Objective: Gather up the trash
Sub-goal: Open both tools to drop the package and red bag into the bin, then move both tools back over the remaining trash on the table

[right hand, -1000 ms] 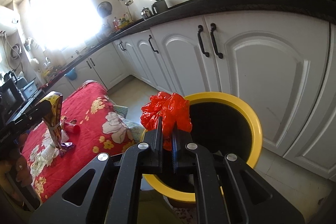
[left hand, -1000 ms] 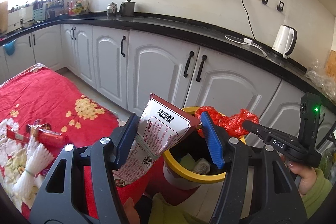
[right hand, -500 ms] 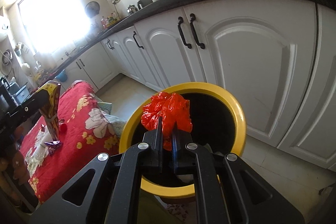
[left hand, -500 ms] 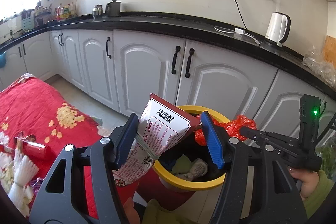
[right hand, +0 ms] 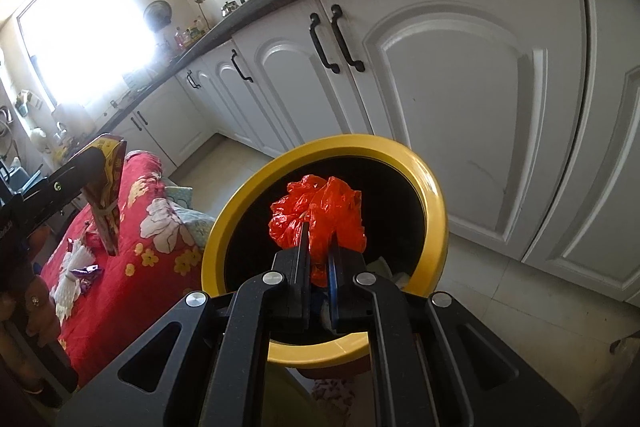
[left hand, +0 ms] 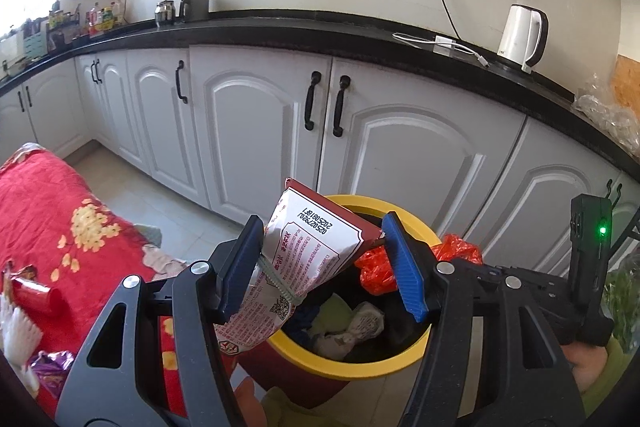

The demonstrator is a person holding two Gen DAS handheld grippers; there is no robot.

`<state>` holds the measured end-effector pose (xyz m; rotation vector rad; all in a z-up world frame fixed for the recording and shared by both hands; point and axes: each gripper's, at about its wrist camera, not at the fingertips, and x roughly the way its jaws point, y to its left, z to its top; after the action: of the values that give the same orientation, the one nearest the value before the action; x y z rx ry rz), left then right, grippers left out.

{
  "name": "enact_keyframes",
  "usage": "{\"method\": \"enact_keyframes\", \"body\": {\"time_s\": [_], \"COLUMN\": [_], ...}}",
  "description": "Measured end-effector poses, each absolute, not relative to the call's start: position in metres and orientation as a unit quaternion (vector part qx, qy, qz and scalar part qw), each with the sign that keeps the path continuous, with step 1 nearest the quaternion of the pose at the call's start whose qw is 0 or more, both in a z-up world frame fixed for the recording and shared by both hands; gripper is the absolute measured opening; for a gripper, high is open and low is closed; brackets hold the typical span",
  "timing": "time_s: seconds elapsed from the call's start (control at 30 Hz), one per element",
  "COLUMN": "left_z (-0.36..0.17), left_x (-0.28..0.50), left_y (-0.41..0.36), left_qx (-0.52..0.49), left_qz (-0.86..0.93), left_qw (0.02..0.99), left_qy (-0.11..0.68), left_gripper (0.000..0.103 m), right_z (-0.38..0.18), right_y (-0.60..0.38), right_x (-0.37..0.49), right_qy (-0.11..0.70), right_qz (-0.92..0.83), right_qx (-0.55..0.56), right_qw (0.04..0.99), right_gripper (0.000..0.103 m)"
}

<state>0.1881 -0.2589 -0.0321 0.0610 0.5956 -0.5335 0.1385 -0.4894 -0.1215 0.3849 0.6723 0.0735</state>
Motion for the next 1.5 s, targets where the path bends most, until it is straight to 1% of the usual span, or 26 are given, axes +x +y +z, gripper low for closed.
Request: {"method": "enact_keyframes", "body": {"time_s": [0.3,0.53,0.57,0.6,0.67,0.7,0.73,0.77,0.9,0.97,1.13,1.37,1.5], "left_z": [-0.039,-0.045,-0.046,-0.046,-0.046,-0.046,-0.047,-0.048,-0.048,-0.048,-0.049,-0.047,-0.043], "left_x": [0.199,0.211,0.213,0.214,0.216,0.217,0.218,0.219,0.219,0.217,0.213,0.204,0.197], "left_y": [-0.282,-0.289,-0.288,-0.287,-0.283,-0.282,-0.279,-0.276,-0.266,-0.261,-0.248,-0.223,-0.209], "left_qx": [0.033,0.015,0.011,0.007,-0.002,-0.005,-0.009,-0.014,-0.024,-0.027,-0.034,-0.046,-0.046], "left_qz": [-0.273,-0.272,-0.27,-0.269,-0.264,-0.262,-0.26,-0.256,-0.246,-0.24,-0.227,-0.208,-0.194], "left_qw": [0.914,0.911,0.911,0.911,0.911,0.911,0.911,0.911,0.912,0.913,0.914,0.917,0.923], "left_qy": [0.298,0.311,0.312,0.313,0.316,0.317,0.319,0.322,0.328,0.329,0.335,0.338,0.329], "left_gripper": [0.053,0.054,0.055,0.059,0.067,0.074,0.08,0.081,0.092,0.092,0.092,0.092,0.092], "right_z": [-0.12,-0.122,-0.122,-0.122,-0.121,-0.12,-0.12,-0.119,-0.116,-0.115,-0.109,-0.1,-0.096], "right_y": [-0.497,-0.501,-0.502,-0.502,-0.504,-0.505,-0.507,-0.509,-0.51,-0.51,-0.503,-0.492,-0.486], "right_x": [0.137,0.137,0.137,0.137,0.135,0.135,0.134,0.133,0.131,0.131,0.13,0.13,0.13], "right_qy": [0.32,0.321,0.321,0.32,0.317,0.315,0.312,0.31,0.305,0.301,0.292,0.284,0.28], "right_qz": [0.026,0.021,0.02,0.02,0.016,0.013,0.011,0.01,0.005,0.001,0.0,0.005,0.008], "right_qx": [0.192,0.199,0.201,0.204,0.209,0.211,0.214,0.216,0.218,0.219,0.204,0.182,0.174], "right_qw": [0.927,0.926,0.925,0.925,0.925,0.925,0.925,0.926,0.927,0.928,0.934,0.941,0.944], "right_gripper": [0.008,0.009,0.012,0.014,0.026,0.03,0.036,0.041,0.048,0.056,0.067,0.075,0.077]}}
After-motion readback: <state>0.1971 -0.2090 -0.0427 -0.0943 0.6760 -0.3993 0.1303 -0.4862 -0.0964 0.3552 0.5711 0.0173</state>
